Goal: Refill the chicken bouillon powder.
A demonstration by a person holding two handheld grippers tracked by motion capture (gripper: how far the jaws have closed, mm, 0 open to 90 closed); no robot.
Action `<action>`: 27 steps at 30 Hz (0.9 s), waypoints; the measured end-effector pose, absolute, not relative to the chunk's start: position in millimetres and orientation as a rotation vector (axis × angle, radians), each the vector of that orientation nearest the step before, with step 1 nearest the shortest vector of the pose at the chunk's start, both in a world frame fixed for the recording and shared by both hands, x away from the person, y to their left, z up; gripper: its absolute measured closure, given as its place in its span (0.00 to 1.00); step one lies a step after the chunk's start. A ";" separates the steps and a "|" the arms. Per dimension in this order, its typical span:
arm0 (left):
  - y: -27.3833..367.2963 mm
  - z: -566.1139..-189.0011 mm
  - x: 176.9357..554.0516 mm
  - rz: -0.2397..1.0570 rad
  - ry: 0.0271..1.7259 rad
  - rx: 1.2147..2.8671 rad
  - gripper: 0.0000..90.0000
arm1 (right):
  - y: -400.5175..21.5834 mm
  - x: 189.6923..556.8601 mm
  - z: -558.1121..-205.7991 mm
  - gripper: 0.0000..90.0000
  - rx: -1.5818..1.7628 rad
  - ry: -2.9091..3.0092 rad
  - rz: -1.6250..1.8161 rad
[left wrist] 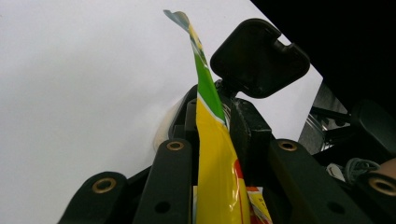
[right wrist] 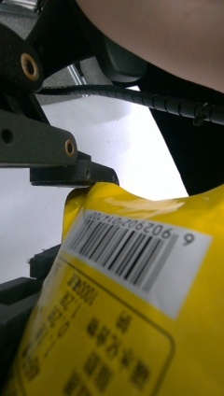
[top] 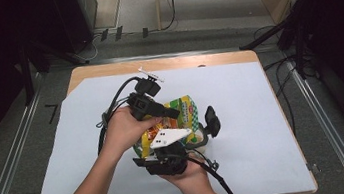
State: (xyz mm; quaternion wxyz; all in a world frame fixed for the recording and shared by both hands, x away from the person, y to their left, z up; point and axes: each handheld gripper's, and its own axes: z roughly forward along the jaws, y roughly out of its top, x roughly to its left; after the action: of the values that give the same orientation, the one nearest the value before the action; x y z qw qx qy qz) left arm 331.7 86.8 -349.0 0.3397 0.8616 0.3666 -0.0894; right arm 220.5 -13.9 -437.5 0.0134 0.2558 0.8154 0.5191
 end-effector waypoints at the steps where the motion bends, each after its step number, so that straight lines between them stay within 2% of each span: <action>1: 86.2 -349.8 331.7 -0.232 0.956 2.248 0.86 | -13.8 220.6 -438.3 0.72 0.797 2.541 1.609; 21: 87.9 -339.6 326.7 -0.234 0.935 2.204 0.81 | -18.0 219.6 -434.1 0.72 0.811 2.508 1.685; 27: 85.7 -343.2 328.2 -0.219 0.942 2.221 0.83 | -17.7 221.8 -435.4 0.72 0.829 2.526 1.674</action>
State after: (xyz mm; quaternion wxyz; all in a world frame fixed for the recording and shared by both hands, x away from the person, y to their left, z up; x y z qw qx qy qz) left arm 328.2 85.7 -343.2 0.3520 0.8582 0.3640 -0.0846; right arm 221.8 -17.7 -435.4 -0.0002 0.2640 0.8039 0.5329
